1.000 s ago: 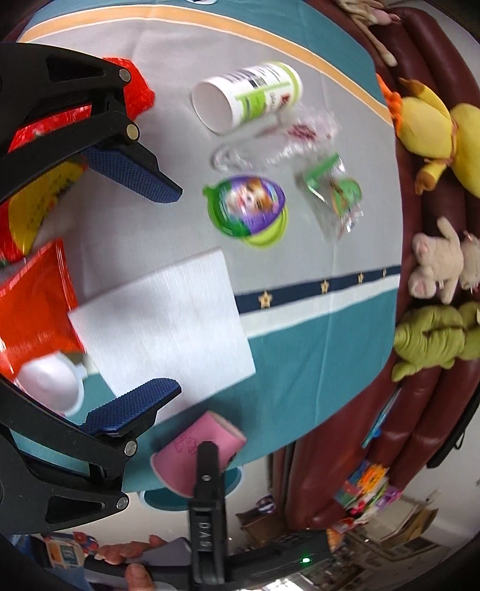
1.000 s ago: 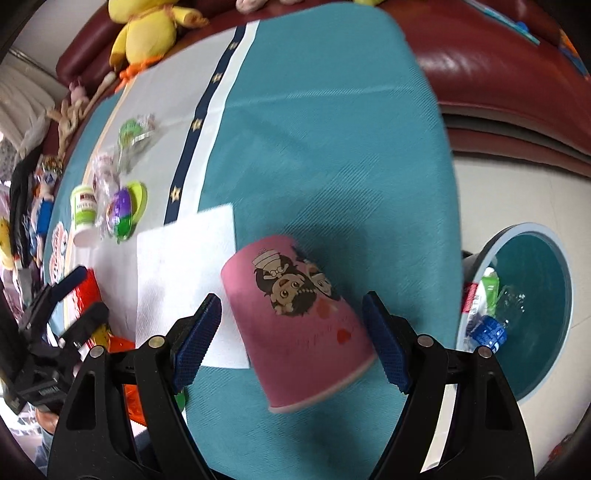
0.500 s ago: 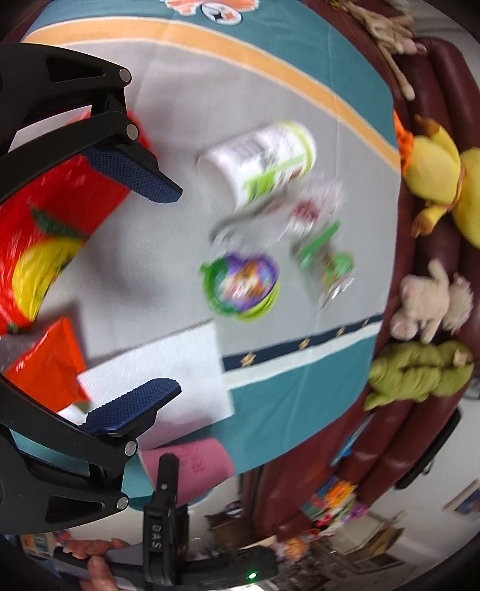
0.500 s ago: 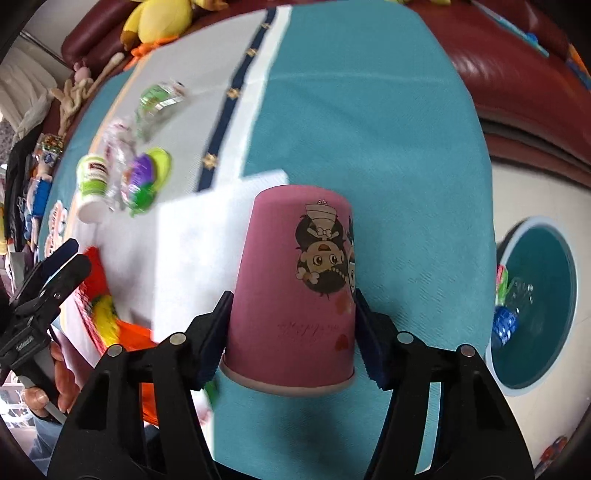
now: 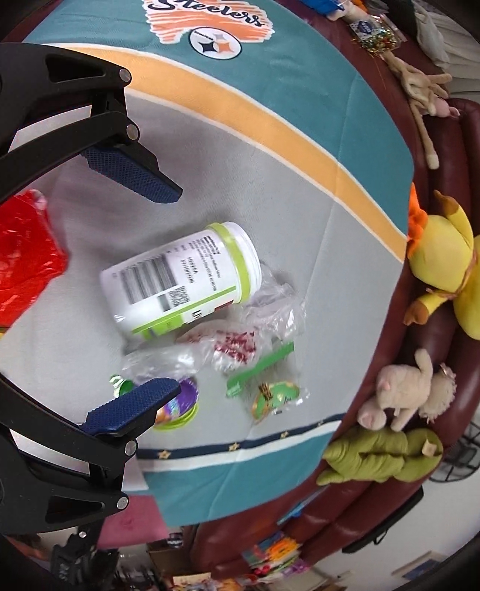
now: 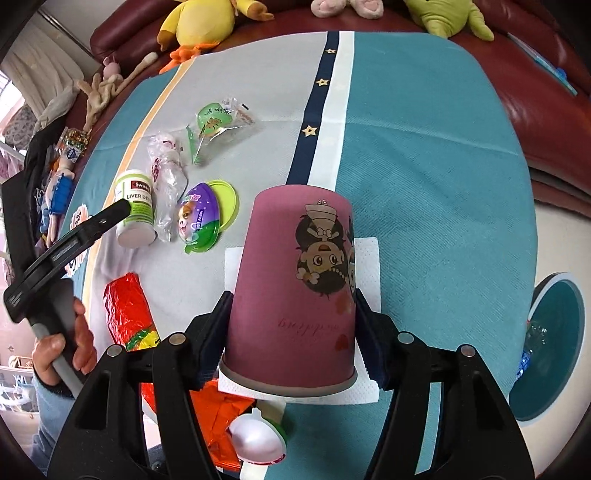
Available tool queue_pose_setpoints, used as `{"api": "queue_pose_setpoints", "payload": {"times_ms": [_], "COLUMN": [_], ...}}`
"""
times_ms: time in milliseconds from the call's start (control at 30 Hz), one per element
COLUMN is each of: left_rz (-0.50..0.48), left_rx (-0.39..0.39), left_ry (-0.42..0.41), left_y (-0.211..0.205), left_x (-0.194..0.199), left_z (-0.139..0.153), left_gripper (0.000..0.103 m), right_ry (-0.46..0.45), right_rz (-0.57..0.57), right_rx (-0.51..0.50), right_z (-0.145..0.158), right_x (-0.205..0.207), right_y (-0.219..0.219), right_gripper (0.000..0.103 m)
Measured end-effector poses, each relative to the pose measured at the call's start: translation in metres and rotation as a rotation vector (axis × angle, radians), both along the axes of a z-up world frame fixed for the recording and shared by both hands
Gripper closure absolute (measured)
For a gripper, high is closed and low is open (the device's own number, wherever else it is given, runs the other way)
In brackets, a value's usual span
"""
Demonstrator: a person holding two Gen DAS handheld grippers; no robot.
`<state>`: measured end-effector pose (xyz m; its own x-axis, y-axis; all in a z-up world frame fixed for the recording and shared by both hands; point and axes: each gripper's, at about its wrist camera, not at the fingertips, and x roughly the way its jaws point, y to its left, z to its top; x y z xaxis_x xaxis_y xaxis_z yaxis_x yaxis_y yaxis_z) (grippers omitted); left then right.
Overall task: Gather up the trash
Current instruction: 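Grasp the pink paper cup with the right tool while the left tool grasps the white supplement jar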
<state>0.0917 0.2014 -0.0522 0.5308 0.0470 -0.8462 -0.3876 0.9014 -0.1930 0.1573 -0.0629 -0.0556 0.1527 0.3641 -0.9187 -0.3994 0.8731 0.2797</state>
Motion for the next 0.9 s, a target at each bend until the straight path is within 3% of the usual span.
{"api": "queue_pose_setpoints", "payload": {"times_ms": [167,367,467,667,900], "left_rz": [-0.002,0.015,0.008,0.012,-0.008], "left_rx": [-0.004,-0.01,0.005,0.047,0.109], "left_ry": [0.037,0.07,0.072,0.064,0.011], "left_y": [0.002,0.007,0.006,0.001,-0.015], "left_x": [0.01,0.016,0.016,0.013,-0.002], "left_z": [-0.015,-0.028,-0.028,-0.025,0.003], "left_gripper": [0.027,0.033,0.043,0.049,0.049], "right_ry": [0.016,0.029,0.035,0.034,0.012], "right_rz": [-0.006,-0.01,-0.013,-0.016,-0.035], "right_rx": [0.001,0.015,0.021,0.037,0.064], "right_z": [-0.006,-0.011,-0.013,-0.013,-0.003], "right_x": [0.006,0.01,0.01,0.008,0.004], "right_y": [-0.005,-0.008,-0.01,-0.016,-0.029], "right_gripper": [0.043,0.043,0.043,0.043,0.043]}}
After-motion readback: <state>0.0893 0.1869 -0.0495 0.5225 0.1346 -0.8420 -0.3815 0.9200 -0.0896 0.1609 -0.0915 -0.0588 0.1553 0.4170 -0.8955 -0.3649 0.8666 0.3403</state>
